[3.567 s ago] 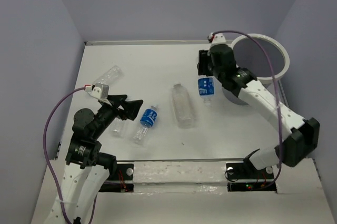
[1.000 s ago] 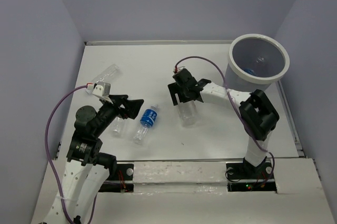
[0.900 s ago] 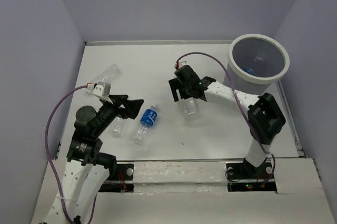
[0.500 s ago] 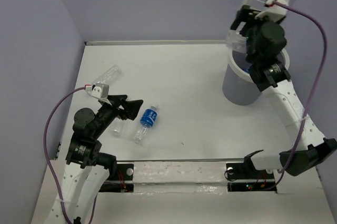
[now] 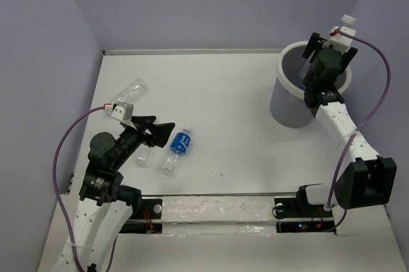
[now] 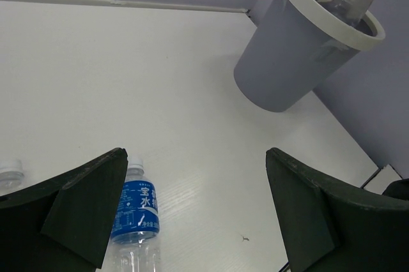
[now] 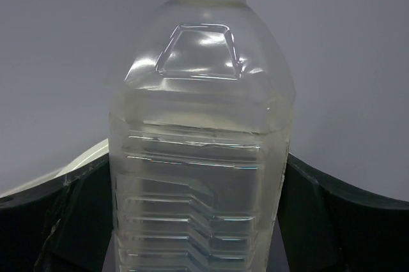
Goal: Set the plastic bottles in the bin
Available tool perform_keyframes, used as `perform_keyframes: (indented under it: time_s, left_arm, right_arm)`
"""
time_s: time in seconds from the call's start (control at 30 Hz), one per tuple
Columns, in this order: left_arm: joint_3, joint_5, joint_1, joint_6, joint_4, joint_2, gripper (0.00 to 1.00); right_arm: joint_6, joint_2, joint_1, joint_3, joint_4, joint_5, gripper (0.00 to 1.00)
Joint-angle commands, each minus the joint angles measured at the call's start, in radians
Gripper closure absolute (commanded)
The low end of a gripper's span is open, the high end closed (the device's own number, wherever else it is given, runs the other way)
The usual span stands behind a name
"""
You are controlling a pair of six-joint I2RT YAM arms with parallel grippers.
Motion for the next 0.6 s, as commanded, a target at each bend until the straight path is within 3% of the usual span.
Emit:
perform_keyframes:
  time_s: [0.0,0.23,0.37,0.5,0.57]
  left_arm:
    - [0.011,0.013,-0.012,-0.002,0.024,-0.002,0.01]
    - [0.013,0.004,-0.01,-0.002,0.021,-0.005,0.01]
    - [0.011,0.003,-0.007,-0.002,0.02,0.004,0.01]
    - [0.013,0.003,0.001,-0.002,0.021,0.018,0.01]
    - [0.014,0.001,0.007,0.0,0.02,0.021,0.02]
  right_arm:
    - [0.049,-0.084,-0.002,0.035,0.068,0.028,0.02]
    - [0.226,-0.146,-0.002,0.163,-0.289,-0.085,0.0]
    - [0.282,-0.176,0.046,0.148,-0.352,-0.155,0.0]
    - [0.332,-0.207,0.216,0.081,-0.406,-0.254,0.01]
    - [0.348,-0.187,0.417,0.065,-0.447,-0.227,0.01]
